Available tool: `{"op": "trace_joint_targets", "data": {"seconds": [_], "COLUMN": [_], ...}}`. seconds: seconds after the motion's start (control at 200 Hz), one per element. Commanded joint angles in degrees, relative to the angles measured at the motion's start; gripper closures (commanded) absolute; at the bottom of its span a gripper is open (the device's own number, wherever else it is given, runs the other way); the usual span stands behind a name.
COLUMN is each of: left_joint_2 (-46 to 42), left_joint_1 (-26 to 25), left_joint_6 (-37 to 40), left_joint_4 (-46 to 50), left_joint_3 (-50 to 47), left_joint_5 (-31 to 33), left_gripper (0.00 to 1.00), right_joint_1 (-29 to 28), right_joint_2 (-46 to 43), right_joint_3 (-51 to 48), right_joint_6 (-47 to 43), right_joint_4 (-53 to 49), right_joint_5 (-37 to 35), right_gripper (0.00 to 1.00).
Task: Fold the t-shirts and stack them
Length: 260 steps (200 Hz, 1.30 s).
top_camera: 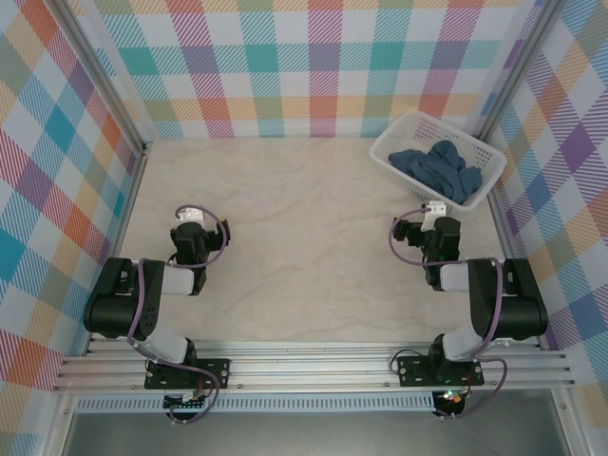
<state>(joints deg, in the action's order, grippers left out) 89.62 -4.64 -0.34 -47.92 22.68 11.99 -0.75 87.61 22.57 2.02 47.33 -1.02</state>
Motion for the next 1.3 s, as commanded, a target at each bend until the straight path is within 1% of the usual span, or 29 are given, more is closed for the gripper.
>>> {"op": "trace_joint_targets", "data": {"seconds": [0.0,0.12,0.15,0.19,0.265,0.29,0.32,0.34,0.365,0.385,0.405,0.425,0.435,0.455,0.465,0.48,0.495,0.515,0.555,0.585,0.64,0.67,0.75,0.805,0.88,0.95,1.08,1.185,1.295], "left_joint_2": [0.03,-0.39,-1.29,-3.55,-10.16,-12.90,-16.31,-18.34,-20.79,-22.65,-24.61,-26.73,-27.65,-28.79,-28.93,-28.49,-27.59,-26.10,-22.34,-18.93,-14.45,-13.00,-9.79,-7.91,-6.07,-4.94,-4.63,-5.56,-7.15], "left_joint_1": [-0.41,-0.37,-0.43,-0.94,-4.05,-5.13,-6.13,-6.62,-6.94,-6.96,-6.96,-6.91,-6.77,-6.62,-6.32,-5.67,-4.93,-3.25,0.03,0.68,-0.72,-1.89,-4.03,-5.71,-7.76,-9.49,-11.93,-12.66,-12.91], "left_joint_6": [0.85,0.86,1.15,1.76,3.37,3.97,4.69,4.64,3.82,1.53,-2.37,-10.32,-13.18,-22.95,-25.30,-30.66,-35.15,-37.74,-37.97,-37.86,-36.25,-35.55,-34.81,-34.90,-35.37,-36.15,-36.21,-36.66,-37.07], "left_joint_4": [0.28,-0.22,0.33,2.10,6.73,8.58,8.85,8.03,7.64,8.68,14.06,22.34,29.55,41.07,46.65,51.48,54.87,57.06,59.92,62.70,68.00,68.70,69.57,70.69,70.91,70.71,71.22,71.88,72.17], "left_joint_3": [0.71,0.31,0.39,0.50,0.51,0.56,0.40,0.32,0.86,1.92,4.30,7.89,10.10,14.57,16.72,19.03,20.90,22.99,27.73,31.91,38.97,41.48,46.67,49.52,51.52,52.07,51.94,51.21,50.24], "left_joint_5": [-0.72,-1.07,-1.55,-1.12,4.66,6.49,7.45,7.65,8.28,9.25,11.62,14.77,16.54,19.72,21.23,24.02,25.10,22.74,13.13,8.69,4.69,3.13,-4.31,-7.92,-12.30,-15.18,-17.06,-17.69,-17.93], "left_gripper": [0.00,0.00,0.00,0.00,0.00,0.00,0.00,0.00,0.00,0.00,0.00,0.00,0.00,0.00,0.00,0.00,0.00,0.00,0.00,0.00,0.00,0.00,0.02,0.05,0.08,0.13,0.18,0.21,0.23], "right_joint_1": [0.31,-0.05,-1.04,-3.22,-8.10,-9.12,-9.55,-8.91,-7.36,-6.11,-5.63,-5.01,-4.69,-3.28,-2.67,-1.92,-1.24,-0.84,-0.14,0.57,2.37,3.73,6.80,8.36,9.99,10.72,11.00,11.04,11.12], "right_joint_2": [0.36,-0.64,-2.01,-4.53,-12.20,-14.71,-17.61,-19.05,-19.68,-19.44,-18.69,-17.61,-17.05,-15.56,-14.60,-13.12,-11.49,-8.86,-3.16,0.98,6.93,9.69,18.33,23.76,29.76,35.21,43.47,49.39,53.18], "right_joint_3": [0.55,0.21,-0.04,0.11,3.47,5.65,10.56,15.48,22.11,26.96,31.10,33.86,34.93,36.81,37.78,39.57,41.58,44.72,51.25,55.66,62.86,66.28,77.71,83.93,89.40,95.01,102.13,107.73,111.29], "right_joint_6": [-0.97,-1.57,-2.13,-3.60,-6.21,-4.90,0.46,5.41,9.20,12.44,16.19,19.47,20.27,20.36,20.16,19.97,20.10,20.19,19.60,19.06,18.38,18.66,19.88,20.11,21.00,21.87,22.41,22.74,22.98], "right_joint_4": [1.05,1.37,0.85,-1.36,-12.24,-16.30,-25.18,-33.99,-45.96,-53.30,-58.41,-60.83,-61.23,-61.44,-61.60,-62.22,-63.74,-66.64,-72.50,-75.82,-79.58,-81.16,-88.45,-92.00,-94.85,-98.48,-102.18,-105.15,-105.77], "right_joint_5": [0.13,0.17,-1.20,-4.93,-12.72,-15.40,-17.96,-16.35,-10.64,-7.42,-6.49,-6.42,-5.35,-1.91,-0.51,0.80,0.62,-0.97,-4.77,-5.91,-5.18,-4.27,-2.10,-0.54,2.02,1.66,1.57,0.47,0.96], "right_gripper": [0.00,0.00,0.00,0.00,0.00,0.00,0.00,0.00,0.00,0.00,0.00,0.00,0.00,0.00,0.00,0.00,0.00,0.00,0.05,0.08,0.16,0.18,0.23,0.24,0.24,0.24,0.23,0.27,0.31]}}
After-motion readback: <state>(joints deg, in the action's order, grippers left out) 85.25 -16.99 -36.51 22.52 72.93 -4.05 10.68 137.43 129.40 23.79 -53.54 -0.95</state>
